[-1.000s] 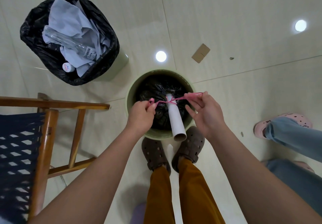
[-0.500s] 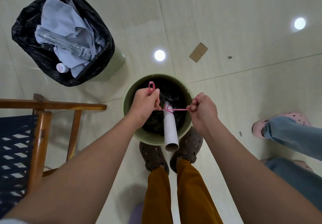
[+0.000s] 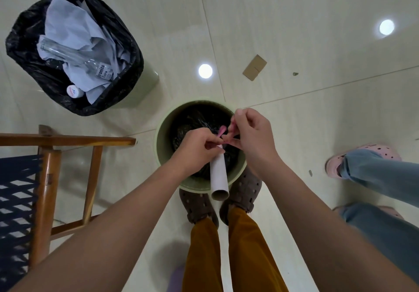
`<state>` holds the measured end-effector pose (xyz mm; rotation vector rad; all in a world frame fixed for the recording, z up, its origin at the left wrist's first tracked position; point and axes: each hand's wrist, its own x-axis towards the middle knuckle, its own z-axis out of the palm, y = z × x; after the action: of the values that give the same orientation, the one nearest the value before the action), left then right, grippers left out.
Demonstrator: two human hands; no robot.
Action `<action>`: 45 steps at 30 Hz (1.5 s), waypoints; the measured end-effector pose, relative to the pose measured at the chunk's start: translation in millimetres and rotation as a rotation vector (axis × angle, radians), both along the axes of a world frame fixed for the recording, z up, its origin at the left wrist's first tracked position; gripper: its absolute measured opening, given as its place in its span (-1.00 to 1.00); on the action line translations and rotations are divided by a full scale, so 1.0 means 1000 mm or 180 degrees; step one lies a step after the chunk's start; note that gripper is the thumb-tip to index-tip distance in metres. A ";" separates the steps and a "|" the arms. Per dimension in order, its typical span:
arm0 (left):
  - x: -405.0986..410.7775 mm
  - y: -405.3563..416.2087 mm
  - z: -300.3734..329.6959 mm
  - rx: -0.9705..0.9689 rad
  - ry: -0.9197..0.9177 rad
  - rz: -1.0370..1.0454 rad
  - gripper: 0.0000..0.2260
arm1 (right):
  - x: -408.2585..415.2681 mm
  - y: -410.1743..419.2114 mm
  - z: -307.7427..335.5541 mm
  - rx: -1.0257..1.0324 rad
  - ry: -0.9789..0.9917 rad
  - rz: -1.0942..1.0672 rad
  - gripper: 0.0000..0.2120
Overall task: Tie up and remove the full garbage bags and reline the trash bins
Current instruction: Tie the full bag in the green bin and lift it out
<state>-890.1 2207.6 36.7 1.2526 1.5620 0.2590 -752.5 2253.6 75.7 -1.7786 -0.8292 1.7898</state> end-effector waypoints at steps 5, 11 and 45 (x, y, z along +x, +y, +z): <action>0.003 0.001 -0.001 0.0149 0.0006 0.0084 -0.89 | -0.013 0.007 -0.011 0.0383 -0.0654 0.0440 -0.72; -0.004 -0.001 0.000 -0.0077 -0.0262 0.0237 -0.84 | 0.006 -0.011 -0.035 0.0563 -0.0835 0.1879 -0.49; -0.005 -0.010 0.003 0.0056 -0.0174 0.1531 -0.64 | -0.010 -0.027 -0.048 0.0529 -0.1023 0.1257 -0.88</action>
<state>-894.7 2197.9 39.8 0.8587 1.7997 0.6087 -762.5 2226.5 28.1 -1.9163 -1.5023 1.6156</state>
